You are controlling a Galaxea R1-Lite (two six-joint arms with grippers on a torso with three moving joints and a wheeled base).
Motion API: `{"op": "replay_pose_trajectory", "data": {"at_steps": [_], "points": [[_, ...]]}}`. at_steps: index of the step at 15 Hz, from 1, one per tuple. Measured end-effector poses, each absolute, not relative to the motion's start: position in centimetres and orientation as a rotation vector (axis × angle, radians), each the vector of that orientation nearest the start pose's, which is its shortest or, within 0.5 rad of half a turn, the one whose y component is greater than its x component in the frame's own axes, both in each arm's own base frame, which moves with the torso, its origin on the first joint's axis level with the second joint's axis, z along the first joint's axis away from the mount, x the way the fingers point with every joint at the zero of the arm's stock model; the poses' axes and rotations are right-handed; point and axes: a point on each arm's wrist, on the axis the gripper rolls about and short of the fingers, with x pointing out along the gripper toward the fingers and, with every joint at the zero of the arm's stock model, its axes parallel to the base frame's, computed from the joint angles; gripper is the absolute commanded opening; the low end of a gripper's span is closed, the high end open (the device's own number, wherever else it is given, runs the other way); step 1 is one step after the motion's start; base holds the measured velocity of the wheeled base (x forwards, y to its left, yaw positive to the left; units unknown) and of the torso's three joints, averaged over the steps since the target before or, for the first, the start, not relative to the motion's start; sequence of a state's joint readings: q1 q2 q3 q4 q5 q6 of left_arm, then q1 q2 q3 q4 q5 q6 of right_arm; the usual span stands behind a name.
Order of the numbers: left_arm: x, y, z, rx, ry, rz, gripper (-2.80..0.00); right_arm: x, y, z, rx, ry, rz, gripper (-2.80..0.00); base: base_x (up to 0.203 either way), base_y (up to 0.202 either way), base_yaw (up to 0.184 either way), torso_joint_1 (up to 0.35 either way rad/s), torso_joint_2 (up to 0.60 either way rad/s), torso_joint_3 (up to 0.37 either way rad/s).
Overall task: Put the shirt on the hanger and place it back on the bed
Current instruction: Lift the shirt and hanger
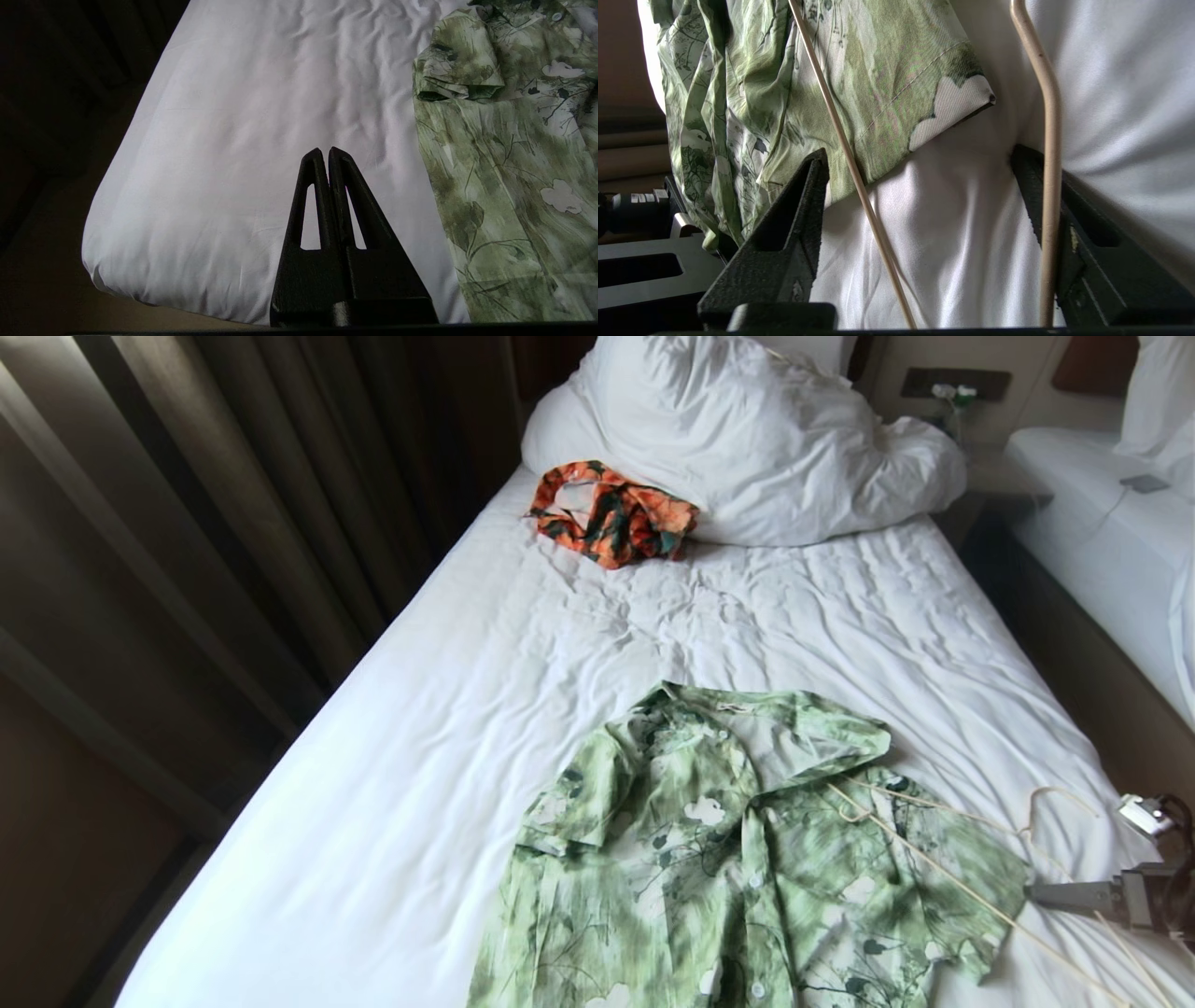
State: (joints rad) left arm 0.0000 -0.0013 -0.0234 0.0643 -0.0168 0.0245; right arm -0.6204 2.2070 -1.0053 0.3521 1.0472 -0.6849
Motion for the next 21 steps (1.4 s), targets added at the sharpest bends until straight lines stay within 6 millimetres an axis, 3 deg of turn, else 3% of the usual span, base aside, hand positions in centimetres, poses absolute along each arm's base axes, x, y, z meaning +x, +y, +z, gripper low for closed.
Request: {"op": "replay_pose_trajectory", "data": {"at_steps": [7,16,21], "points": [[-2.5,0.0,7.5,0.024,0.04,-0.017,-2.8,25.6,-16.3,2.8,0.539,0.823,0.625,-2.8,0.0,0.0,0.0,0.0,0.0,0.0],[-2.5,0.0,7.5,0.024,0.04,-0.018,-2.8,23.2,-15.7,7.8,0.426,0.725,0.581,-2.8,0.0,0.0,0.0,0.0,0.0,0.0],[-2.5,0.0,7.5,0.024,0.04,-0.018,-2.8,23.7,-15.2,10.2,0.266,0.614,0.586,-2.8,0.0,0.0,0.0,0.0,0.0,0.0]]}}
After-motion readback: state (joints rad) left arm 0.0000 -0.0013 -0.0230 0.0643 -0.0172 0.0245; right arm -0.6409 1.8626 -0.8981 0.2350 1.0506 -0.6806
